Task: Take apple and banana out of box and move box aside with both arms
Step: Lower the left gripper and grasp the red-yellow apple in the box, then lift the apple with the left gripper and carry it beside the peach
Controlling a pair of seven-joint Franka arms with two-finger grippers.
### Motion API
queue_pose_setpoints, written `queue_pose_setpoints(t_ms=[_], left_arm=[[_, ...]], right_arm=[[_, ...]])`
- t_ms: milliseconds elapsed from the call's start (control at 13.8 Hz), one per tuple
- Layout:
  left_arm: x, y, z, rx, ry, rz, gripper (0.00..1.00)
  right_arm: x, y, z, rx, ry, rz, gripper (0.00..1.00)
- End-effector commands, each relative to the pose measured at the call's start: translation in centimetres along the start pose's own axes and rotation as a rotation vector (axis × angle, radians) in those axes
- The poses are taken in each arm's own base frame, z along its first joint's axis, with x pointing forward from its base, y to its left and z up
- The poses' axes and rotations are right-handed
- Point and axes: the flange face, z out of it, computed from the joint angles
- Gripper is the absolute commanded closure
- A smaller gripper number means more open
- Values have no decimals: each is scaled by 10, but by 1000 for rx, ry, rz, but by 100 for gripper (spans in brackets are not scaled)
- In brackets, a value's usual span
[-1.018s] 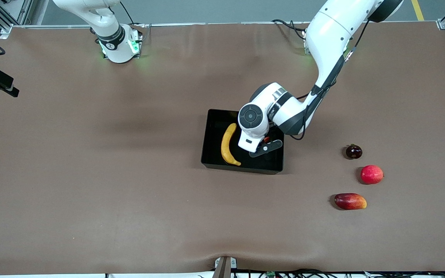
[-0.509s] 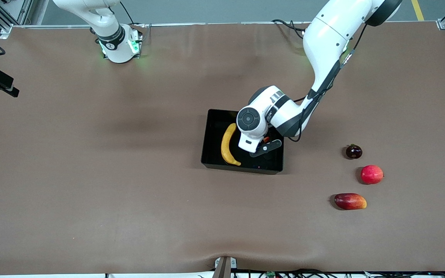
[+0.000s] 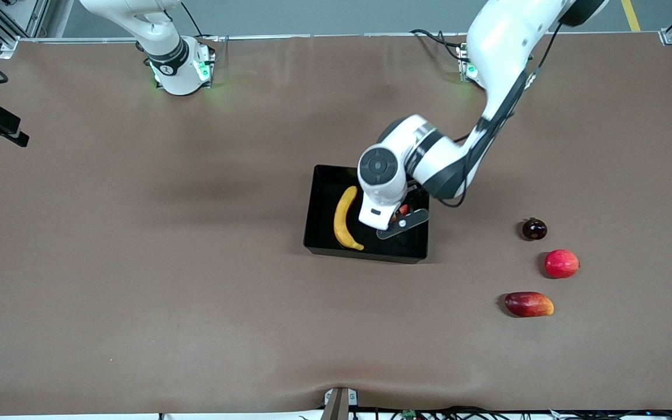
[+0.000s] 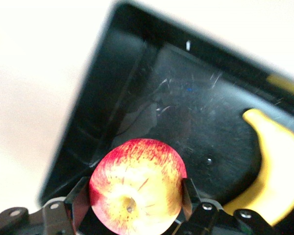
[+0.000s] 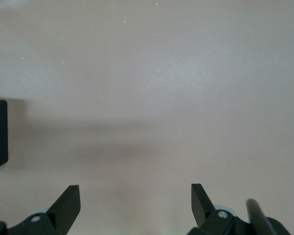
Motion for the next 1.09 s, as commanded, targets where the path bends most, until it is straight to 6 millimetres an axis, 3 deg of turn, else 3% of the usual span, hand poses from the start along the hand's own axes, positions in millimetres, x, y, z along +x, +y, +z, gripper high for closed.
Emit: queue_pose_setpoints(t_ms=[0,145,291,364,582,873,1018], left_arm=[[20,-41,-79,-6,60,-19,100],[69,-90,-103,-31,57,9,100],[112,-132,-97,-18,23,55,100],[135,-153,-85,-8,5,72,100],[195,-198,-25,34,-53,62,100],[239,-215,62,83,-50,25,100],[252,-219,91,54,-51,14,100]], right_arm=[[2,-1,-2,-14,0,2,0],[2,-1,-2,-15,0,1,0],[2,0,-2,-15,0,2,0],[2,0,-2,-15,0,2,0],[2,1,-2,-15,0,5,0],[2,2,-2,-15,0,7,0],[2,3,-1,-15,-1,8,0]])
